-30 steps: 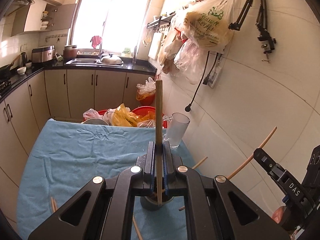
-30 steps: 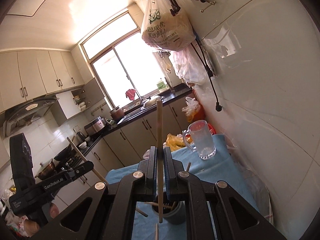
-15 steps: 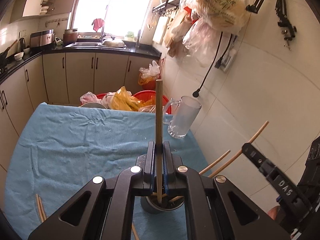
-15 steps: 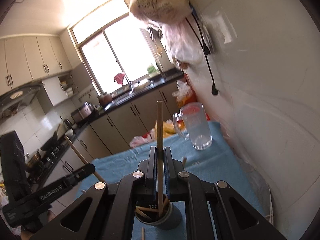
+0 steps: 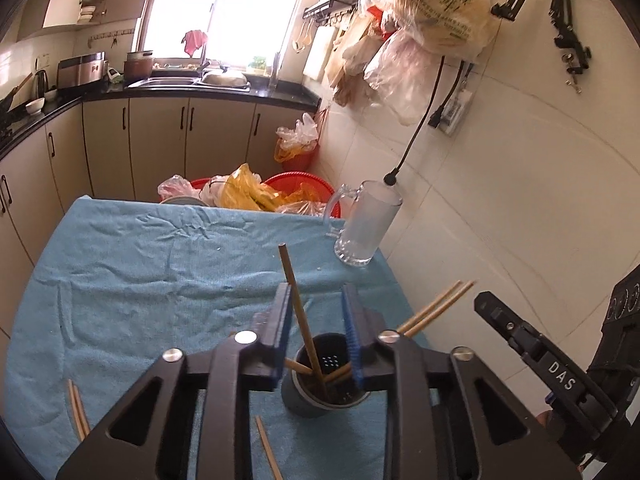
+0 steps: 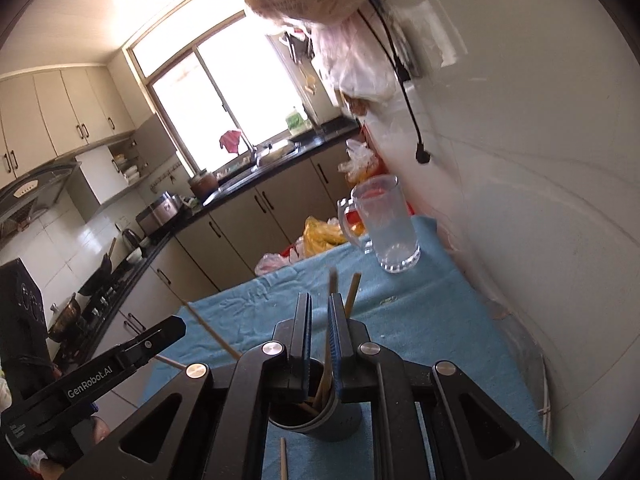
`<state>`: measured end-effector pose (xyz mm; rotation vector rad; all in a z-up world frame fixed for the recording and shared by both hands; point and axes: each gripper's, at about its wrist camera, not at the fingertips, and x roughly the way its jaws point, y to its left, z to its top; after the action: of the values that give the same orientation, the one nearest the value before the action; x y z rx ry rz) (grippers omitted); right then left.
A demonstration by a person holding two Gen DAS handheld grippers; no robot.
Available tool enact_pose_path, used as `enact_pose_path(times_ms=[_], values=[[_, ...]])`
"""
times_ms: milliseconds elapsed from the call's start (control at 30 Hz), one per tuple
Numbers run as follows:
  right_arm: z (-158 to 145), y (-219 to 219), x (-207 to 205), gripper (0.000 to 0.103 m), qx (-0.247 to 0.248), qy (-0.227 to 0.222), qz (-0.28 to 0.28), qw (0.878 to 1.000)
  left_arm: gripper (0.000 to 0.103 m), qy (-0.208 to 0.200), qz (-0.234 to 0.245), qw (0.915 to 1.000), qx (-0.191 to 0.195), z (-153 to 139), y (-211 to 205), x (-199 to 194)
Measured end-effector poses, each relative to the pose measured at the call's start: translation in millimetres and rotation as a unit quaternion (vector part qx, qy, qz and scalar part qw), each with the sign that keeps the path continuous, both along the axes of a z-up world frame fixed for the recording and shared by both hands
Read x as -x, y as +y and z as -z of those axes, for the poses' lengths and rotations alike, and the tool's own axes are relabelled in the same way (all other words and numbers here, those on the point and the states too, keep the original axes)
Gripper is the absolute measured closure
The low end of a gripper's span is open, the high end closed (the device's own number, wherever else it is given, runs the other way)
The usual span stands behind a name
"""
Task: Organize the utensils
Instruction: 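Drop the left tool's chopstick into the holder and open while the right tool releases its own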
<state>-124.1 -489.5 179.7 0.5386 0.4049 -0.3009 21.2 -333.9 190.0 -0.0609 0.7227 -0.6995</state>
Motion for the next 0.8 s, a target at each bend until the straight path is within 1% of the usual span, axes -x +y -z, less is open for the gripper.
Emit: enact_pose_path(times_ms=[67, 100, 133, 167, 233, 333, 400, 467, 533, 567, 800], values=[[-7, 4, 12, 0.092, 0.005, -0.010, 0.005, 1.000, 0.074, -0.009, -0.003, 0.9999, 0.007, -8, 6, 8], [-9, 6, 18, 0.089, 0.007, -0.014, 0.008, 1.000, 0.073, -0.014, -0.005, 0.9998, 0.011, -12, 11, 12], [-13, 9, 28, 0.083, 0.008, -0.021, 0.009, 1.000, 0.071, -0.019, -0.008, 0.9996, 0.017, -17, 18, 18], [-14, 11, 35, 0.080, 0.010, -0.027, 0.009, 1.000, 0.069, -0.023, -0.011, 0.9995, 0.020, -21, 23, 22], [-16, 20, 52, 0.070, 0.021, -0.035, 0.014, 0.999, 0.067, -0.034, -0.019, 0.9988, 0.029, -27, 38, 35], [-13, 38, 70, 0.063, 0.036, -0.034, 0.007, 0.999, 0.065, -0.058, -0.034, 0.9974, 0.027, -30, 65, 57], [-7, 49, 76, 0.059, 0.038, -0.029, -0.003, 0.999, 0.064, -0.068, -0.050, 0.9961, 0.025, -27, 88, 71], [4, 62, 78, 0.059, 0.031, -0.016, -0.022, 0.999, 0.060, -0.069, -0.062, 0.9955, 0.020, -22, 109, 81], [15, 70, 77, 0.059, 0.017, -0.004, -0.042, 0.999, 0.060, -0.062, -0.081, 0.9947, 0.013, -12, 136, 90], [22, 77, 75, 0.059, 0.010, 0.003, -0.064, 0.998, 0.060, -0.058, -0.087, 0.9945, 0.009, -8, 145, 92], [47, 125, 61, 0.059, 0.012, 0.044, -0.121, 0.992, 0.059, -0.016, -0.132, 0.9911, -0.005, 32, 221, 102]])
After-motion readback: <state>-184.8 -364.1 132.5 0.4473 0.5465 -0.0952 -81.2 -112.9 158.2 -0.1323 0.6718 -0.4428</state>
